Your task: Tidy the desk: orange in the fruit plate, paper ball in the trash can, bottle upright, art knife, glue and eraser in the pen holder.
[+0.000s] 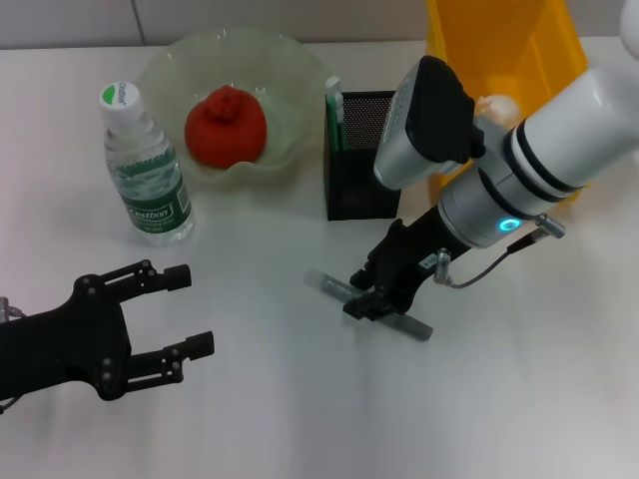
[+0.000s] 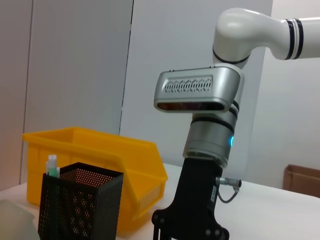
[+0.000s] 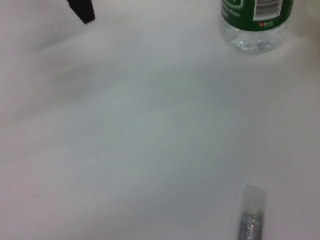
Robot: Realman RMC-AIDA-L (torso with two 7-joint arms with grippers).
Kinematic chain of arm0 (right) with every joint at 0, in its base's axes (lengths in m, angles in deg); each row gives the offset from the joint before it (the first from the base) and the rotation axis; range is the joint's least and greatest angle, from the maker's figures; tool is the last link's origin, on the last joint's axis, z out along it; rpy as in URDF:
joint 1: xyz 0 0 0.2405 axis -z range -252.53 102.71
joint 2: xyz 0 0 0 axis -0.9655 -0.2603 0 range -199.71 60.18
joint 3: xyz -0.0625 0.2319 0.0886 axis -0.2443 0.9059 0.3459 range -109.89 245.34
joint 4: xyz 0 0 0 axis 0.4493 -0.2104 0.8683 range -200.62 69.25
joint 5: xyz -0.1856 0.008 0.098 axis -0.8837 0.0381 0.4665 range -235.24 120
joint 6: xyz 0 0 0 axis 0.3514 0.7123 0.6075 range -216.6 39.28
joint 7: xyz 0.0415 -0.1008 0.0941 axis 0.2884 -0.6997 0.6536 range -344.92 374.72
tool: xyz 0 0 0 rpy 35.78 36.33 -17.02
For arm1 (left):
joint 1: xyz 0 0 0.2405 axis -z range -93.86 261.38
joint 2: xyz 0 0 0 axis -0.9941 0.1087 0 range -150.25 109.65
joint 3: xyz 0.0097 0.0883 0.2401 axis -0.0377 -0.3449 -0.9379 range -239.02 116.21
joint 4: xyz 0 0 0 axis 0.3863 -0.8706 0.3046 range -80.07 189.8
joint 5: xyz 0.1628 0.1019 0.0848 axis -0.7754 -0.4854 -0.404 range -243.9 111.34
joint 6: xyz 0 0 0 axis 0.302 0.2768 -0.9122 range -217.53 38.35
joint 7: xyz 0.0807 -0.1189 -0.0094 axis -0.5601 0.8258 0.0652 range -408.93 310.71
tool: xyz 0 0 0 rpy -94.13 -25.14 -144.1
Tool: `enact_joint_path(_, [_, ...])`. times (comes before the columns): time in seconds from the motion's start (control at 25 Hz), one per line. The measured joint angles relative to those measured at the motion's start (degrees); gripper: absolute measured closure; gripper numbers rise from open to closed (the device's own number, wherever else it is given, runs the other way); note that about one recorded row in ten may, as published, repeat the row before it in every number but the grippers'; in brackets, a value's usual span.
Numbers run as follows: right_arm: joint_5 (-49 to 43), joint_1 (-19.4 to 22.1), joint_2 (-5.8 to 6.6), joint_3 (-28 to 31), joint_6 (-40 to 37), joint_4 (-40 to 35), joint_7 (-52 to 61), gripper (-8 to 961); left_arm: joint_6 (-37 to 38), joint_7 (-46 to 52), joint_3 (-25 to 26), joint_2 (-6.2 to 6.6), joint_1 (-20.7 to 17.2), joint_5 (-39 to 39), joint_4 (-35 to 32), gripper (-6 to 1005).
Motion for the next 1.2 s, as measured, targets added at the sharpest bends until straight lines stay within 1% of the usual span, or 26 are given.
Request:
enact_joint_path(0.08, [0.0, 0.0, 0.0, -1.9, 1.2, 0.0, 0.9, 475, 0.1, 0.0, 0.1, -0.01, 0.0, 0.0, 0.0, 216])
enact_joint_path(0.36, [-0.2, -0.3, 0.0, -2.9, 1.8, 0.1, 1.5, 679, 0.6, 0.0, 0.1, 0.01, 0.0, 0.3, -0.1, 216])
enact_joint_path(0.6, [0.0, -0.1, 0.0, -2.6, 1.3, -0.4, 1.6, 769, 0.8, 0.2, 0.2, 0.01, 0.0, 0.4, -0.1, 216])
enact_joint_path(0.64, [0.2, 0.1, 0.0, -2.3, 1.2, -0.9, 1.6, 778, 0.8, 0.2, 0.2, 0.0, 0.0, 0.4, -0.1, 216])
enact_joint_path(0.68, [1.7, 1.3, 0.06, -0.8, 0.7, -2.8, 1.4, 786, 0.8, 0.2, 0.2, 0.0, 0.0, 0.4, -0.2, 216])
enact_joint_path(0.72, [1.7, 1.3, 0.06, -0.8, 0.7, -2.8, 1.4, 795, 0.8, 0.2, 0.2, 0.0, 0.0, 0.4, -0.2, 216])
enact_joint_path(0.84, [6.9, 4.8, 0.31, 3.7, -1.7, -7.3, -0.9, 813, 0.8, 0.2, 0.2, 0.01, 0.0, 0.5, -0.2, 216])
enact_joint_path(0.88, [11.8, 7.0, 0.36, 8.5, -4.0, -9.0, -3.3, 814, 0.8, 0.2, 0.2, 0.03, 0.0, 0.5, -0.2, 216])
enact_joint_path(0.92, [11.8, 7.0, 0.36, 8.5, -4.0, -9.0, -3.3, 815, 0.8, 0.2, 0.2, 0.03, 0.0, 0.5, -0.2, 216])
enact_joint_path(0.96, [14.6, 8.0, 0.39, 11.3, -5.3, -9.2, -4.8, 815, 0.8, 0.2, 0.2, 0.04, 0.0, 0.5, -0.2, 216])
enact_joint_path(1.0, [17.8, 9.1, 0.41, 14.4, -6.7, -8.9, -6.5, 815, 0.9, 0.2, 0.2, 0.05, 0.0, 0.5, -0.2, 216])
enact_joint_path(1.04, [24.3, 10.9, 0.45, 19.6, -9.0, -6.4, -10.2, 816, 0.9, 0.2, 0.2, 0.05, 0.0, 0.5, -0.2, 216])
enact_joint_path(1.08, [24.3, 10.9, 0.45, 19.6, -9.0, -6.4, -10.2, 816, 0.9, 0.2, 0.2, 0.05, 0.0, 0.5, -0.2, 216])
enact_joint_path(1.2, [32.6, 12.8, 0.57, 25.7, -10.9, -0.6, -13.8, 818, 1.1, 0.1, 0.2, 0.06, 0.1, 0.4, -0.2, 216])
